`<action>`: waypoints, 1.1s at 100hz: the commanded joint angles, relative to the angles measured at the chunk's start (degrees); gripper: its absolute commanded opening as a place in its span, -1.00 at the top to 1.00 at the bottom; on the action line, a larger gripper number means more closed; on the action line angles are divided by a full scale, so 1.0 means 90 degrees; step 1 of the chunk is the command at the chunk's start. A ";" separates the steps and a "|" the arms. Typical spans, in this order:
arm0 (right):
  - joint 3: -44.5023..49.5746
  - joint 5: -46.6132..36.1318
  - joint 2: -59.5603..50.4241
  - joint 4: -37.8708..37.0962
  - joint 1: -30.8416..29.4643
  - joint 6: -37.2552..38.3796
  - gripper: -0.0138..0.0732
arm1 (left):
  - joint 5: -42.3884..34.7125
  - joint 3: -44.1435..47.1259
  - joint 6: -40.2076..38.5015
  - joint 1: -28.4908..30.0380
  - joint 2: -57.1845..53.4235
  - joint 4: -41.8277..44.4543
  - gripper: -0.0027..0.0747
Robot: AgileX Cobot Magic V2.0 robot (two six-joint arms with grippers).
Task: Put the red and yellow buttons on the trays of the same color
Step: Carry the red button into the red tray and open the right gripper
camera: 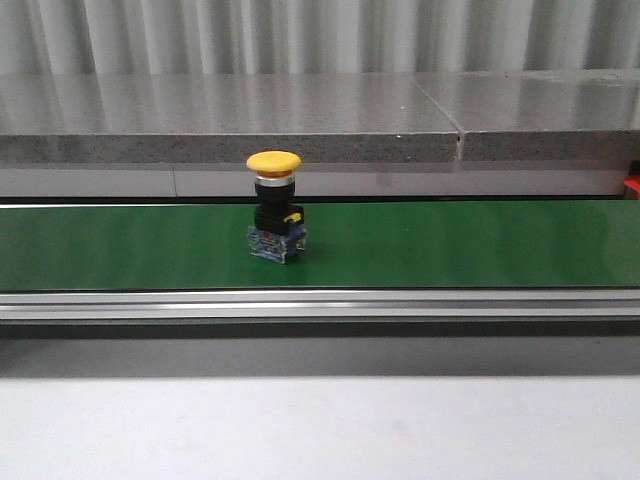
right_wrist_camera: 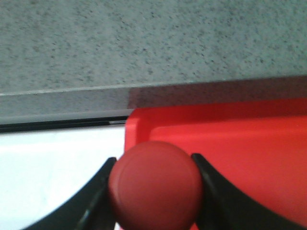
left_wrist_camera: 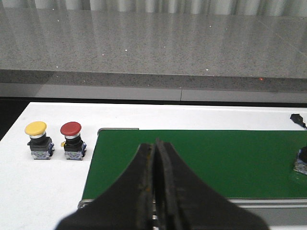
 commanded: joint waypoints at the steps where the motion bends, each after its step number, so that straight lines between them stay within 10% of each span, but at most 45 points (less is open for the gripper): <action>1: -0.0282 -0.0396 -0.0067 0.0113 -0.0055 -0.0004 0.28 | -0.0456 -0.0171 -0.0012 -0.0038 0.0065 -0.0014 0.99; 63: -0.0362 -0.0548 0.0783 -0.0131 -0.0055 -0.0004 0.27 | -0.0456 -0.0171 -0.0012 -0.0038 0.0065 -0.0014 0.99; 92: -0.0367 -0.0574 0.0701 -0.0071 -0.0055 -0.0004 -0.78 | -0.0456 -0.0171 -0.0012 -0.0038 0.0065 -0.0014 0.99; 110: -0.0367 -0.0701 0.0133 0.0033 -0.0055 -0.0004 -0.84 | -0.0456 -0.0171 -0.0012 -0.0038 0.0065 -0.0014 0.99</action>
